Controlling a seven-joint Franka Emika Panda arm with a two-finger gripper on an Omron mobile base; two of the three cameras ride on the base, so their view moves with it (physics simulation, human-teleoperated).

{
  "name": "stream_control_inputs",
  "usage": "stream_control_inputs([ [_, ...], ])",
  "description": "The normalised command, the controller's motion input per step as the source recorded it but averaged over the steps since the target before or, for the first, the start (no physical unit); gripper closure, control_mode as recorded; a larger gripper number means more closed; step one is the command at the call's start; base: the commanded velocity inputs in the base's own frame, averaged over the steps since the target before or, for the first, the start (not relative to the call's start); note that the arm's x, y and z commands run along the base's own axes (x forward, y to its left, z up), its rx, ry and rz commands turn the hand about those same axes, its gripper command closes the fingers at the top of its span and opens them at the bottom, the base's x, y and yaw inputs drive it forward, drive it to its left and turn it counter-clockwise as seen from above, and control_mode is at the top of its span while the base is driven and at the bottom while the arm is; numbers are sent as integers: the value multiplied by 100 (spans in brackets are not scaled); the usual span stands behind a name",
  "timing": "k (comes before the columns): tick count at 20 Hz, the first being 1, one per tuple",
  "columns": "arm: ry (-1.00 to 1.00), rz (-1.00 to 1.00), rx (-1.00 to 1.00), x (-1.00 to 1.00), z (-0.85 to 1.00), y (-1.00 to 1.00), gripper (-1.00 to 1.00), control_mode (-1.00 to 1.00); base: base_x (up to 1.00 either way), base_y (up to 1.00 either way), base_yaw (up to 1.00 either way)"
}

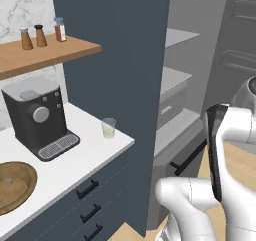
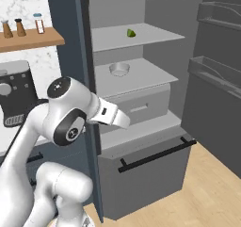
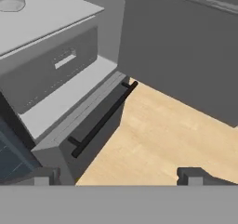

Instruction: Grab a lemon wedge from the fridge and one ice cube from the ice bowl, and put them in the glass of lemonade.

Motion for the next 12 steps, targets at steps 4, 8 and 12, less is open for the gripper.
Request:
stream_control_inputs([
  [4, 20, 0, 12, -73, 64, 84, -100, -100, 0, 0, 0],
  [8, 2, 7, 1, -45, 4, 16, -100, -100, 0, 0, 0],
  [12, -2, 14, 0, -39, 0, 1, -100, -100, 0, 0, 0],
])
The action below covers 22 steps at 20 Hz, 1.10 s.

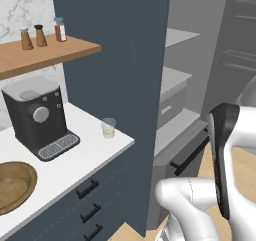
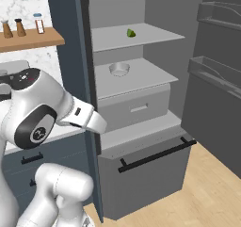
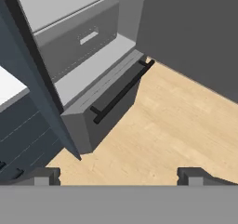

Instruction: Grab a lemon wedge from the fridge and one ice cube from the ice bowl, and put them in the glass of lemonade.

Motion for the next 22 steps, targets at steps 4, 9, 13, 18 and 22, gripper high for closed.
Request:
stream_control_inputs([
  [4, -3, 5, 0, -13, 0, 0, -100, -100, 0, 0, 0],
  [9, 0, 7, 0, 2, 0, -8, -100, -100, 0, 0, 0],
  [13, 0, 0, 0, 0, 0, 0, -100, 100, 67, -73, 35],
  [18, 0, 0, 0, 0, 0, 0, -100, 100, 44, -92, 53],
  [22, 0, 0, 0, 0, 0, 0, -100, 100, 2, -71, 56],
])
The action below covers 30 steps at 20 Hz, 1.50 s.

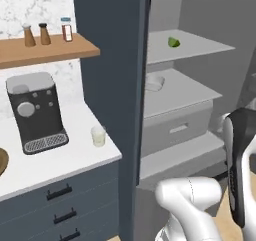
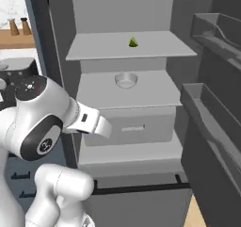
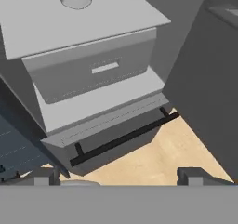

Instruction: Grab a lemon wedge from the fridge and one ice cube from the ice bowl, and put them in the glass of lemonade.

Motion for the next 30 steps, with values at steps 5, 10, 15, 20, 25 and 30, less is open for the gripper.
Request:
stream_control_inputs([
  [5, 0, 0, 0, 0, 0, 0, -100, 100, 34, -45, 51],
  [10, 0, 0, 0, 0, 0, 0, -100, 100, 55, -51, 33],
  [15, -6, 9, 3, -27, 2, -20, -100, -100, 11, -25, 8],
  [20, -30, 17, 10, -89, 42, 0, -100, -100, 0, 0, 0],
  [25, -25, 8, 19, -51, 52, -1, -100, -100, 0, 0, 0],
  [30, -11, 0, -2, 5, 96, 6, -100, -100, 0, 0, 0],
])
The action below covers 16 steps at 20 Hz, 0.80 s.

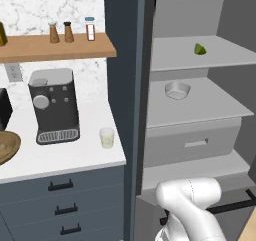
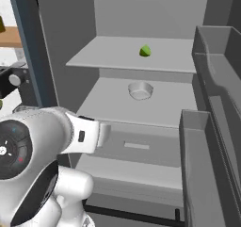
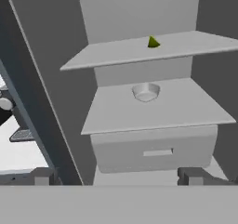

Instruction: Grab a lemon wedge from the fridge and one ice cube from the ice bowl, and put them in the glass of lemonade.

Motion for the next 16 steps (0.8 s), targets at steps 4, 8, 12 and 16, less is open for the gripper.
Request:
stream_control_inputs([
  [4, 1, 0, -22, 61, 100, 29, -100, -100, 0, 0, 0],
  [8, 0, -1, -24, 100, 95, 27, -100, -100, 0, 0, 0],
  [12, 0, -7, -13, 100, 16, 9, -100, -100, 0, 0, 0],
  [16, 0, -3, 0, 100, -33, -6, -100, -100, 0, 0, 0],
])
